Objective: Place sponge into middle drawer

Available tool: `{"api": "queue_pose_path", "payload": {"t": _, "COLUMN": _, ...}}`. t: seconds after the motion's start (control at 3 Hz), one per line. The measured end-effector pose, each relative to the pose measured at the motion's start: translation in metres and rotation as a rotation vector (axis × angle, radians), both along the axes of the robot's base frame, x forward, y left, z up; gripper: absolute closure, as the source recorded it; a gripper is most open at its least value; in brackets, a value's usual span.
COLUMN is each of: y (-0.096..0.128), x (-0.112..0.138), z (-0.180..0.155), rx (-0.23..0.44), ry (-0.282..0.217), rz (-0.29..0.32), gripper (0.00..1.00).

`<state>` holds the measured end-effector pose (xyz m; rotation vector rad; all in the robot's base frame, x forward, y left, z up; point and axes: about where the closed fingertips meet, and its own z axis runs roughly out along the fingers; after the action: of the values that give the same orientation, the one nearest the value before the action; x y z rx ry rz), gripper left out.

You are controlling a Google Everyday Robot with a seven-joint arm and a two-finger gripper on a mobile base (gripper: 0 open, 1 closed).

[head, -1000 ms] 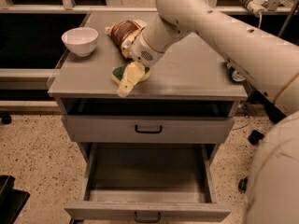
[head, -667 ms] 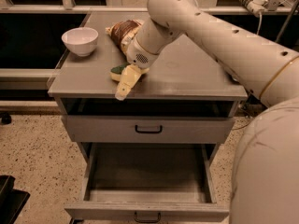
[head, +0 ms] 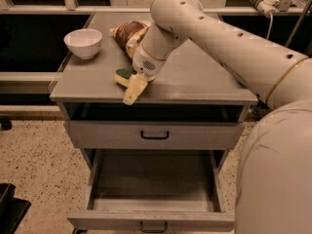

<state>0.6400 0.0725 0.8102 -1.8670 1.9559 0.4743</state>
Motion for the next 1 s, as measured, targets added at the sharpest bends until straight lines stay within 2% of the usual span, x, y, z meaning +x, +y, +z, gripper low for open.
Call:
{"api": "queue_pose_path", "payload": {"t": 0.67, "y": 0.0, "x": 0.0, "z": 0.0001, "rx": 0.0, "ry": 0.0, "rz": 0.0, "gripper": 0.88}}
{"api": "queue_pose_path", "payload": {"t": 1.0, "y": 0.0, "x": -0.0013, "z": 0.0054, "rx": 0.0, "ry": 0.0, "rz": 0.0, "gripper": 1.0}}
